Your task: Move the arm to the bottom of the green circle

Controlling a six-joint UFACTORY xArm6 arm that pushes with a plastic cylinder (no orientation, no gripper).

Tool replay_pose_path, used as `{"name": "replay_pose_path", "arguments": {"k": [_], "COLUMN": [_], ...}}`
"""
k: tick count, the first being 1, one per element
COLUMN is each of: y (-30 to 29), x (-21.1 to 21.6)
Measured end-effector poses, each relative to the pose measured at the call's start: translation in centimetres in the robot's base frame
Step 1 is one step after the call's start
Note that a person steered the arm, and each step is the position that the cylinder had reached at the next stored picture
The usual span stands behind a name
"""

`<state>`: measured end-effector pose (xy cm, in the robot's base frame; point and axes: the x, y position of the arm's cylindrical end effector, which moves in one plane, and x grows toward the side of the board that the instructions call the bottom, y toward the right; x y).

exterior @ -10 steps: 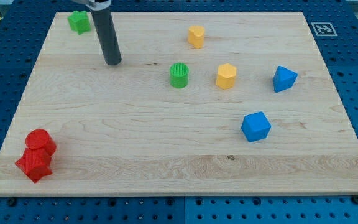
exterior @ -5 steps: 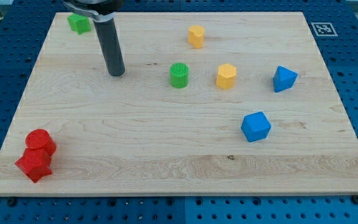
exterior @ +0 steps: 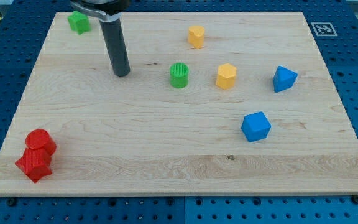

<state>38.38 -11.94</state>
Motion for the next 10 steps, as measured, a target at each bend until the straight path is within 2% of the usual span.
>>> {"name": "replay_pose_path", "arguments": {"k": [4, 7, 8, 10], "y": [0.8, 5.5, 6.3, 9.3], "x": [1.6, 2.7, 5.2, 6.6]}}
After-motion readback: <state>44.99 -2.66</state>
